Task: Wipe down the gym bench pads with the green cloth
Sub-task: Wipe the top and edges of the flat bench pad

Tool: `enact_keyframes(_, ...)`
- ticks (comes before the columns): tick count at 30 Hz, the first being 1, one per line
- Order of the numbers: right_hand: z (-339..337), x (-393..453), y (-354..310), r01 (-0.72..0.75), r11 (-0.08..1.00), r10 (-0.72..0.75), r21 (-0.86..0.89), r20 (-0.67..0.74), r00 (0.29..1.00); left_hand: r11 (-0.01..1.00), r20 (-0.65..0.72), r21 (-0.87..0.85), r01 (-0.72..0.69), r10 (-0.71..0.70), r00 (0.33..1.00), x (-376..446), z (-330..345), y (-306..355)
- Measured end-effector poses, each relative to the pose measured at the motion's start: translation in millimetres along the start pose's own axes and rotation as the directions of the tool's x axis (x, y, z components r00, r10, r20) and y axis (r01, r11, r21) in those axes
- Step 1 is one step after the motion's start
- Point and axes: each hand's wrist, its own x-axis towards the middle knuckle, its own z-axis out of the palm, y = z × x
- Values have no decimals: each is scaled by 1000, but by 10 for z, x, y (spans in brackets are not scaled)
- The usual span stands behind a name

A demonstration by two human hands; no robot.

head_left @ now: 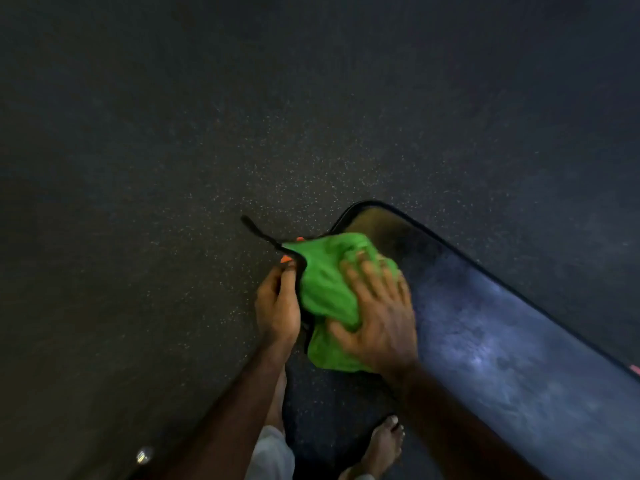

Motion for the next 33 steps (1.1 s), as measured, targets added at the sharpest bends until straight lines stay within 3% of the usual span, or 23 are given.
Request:
enact_keyframes(2,-9,-60,-68,-298,950,305,98,-74,949,999,58,6,-44,44,997,7,54,25)
enact_keyframes(3,26,-137,-134,-313,944,322,105,-78,944,998,77,-5,-59,60,995,18,81,42)
enact_keyframes(5,111,-349,-219,-78,996,79,35,-15,997,1000,39,0,-23,23,999,10,133,97)
enact_keyframes(7,93,-480,-63,240,970,-237,-38,73,969,994,-27,103,37,-34,999,-41,187,182)
enact_keyframes(9,17,-414,233,294,954,-289,-56,73,954,976,-10,219,-4,7,1000,-100,224,228)
enact_keyframes(11,-53,-344,347,48,999,-48,-3,-11,999,930,119,336,-150,117,986,-112,260,204)
enact_keyframes(13,-42,-397,169,-243,967,249,80,-79,965,823,303,459,-336,210,930,-94,321,136)
enact_keyframes(14,-5,-457,33,-308,945,318,111,-85,944,768,353,512,-385,221,909,-100,347,112)
enact_keyframes(16,65,-637,-99,-227,969,231,95,-39,972,668,369,600,-440,258,893,-131,408,88)
enact_keyframes(19,-6,-760,328,107,994,-105,-30,62,993,585,360,648,-487,328,873,-175,411,38)
enact_keyframes(20,-61,-727,507,108,992,-104,-58,63,993,572,352,660,-487,337,873,-177,403,25)
enact_keyframes(22,-152,-618,699,-131,991,131,-10,-23,991,532,334,697,-481,353,874,-173,409,2)
enact_keyframes(24,-175,-544,504,-416,903,425,104,-87,901,464,338,738,-491,376,863,-201,439,-6)
enact_keyframes(26,-104,-518,174,-509,844,527,167,-79,846,400,347,771,-495,387,854,-223,463,-15)
enact_keyframes(28,-19,-574,67,-373,917,383,144,-54,922,381,365,771,-511,393,844,-226,455,-11)
enact_keyframes(29,-11,-605,152,-226,969,230,104,-31,973,375,384,759,-532,403,831,-223,436,-18)
enact_keyframes(31,-65,-586,505,10,1000,-10,9,9,1000,352,444,720,-598,428,787,-221,392,-43)
enact_keyframes(32,-114,-539,697,23,999,-23,-22,6,1000,347,469,697,-627,440,766,-228,383,-55)
enact_keyframes(33,-153,-488,832,-61,998,60,-11,-23,998,350,483,678,-646,451,751,-231,375,-70)
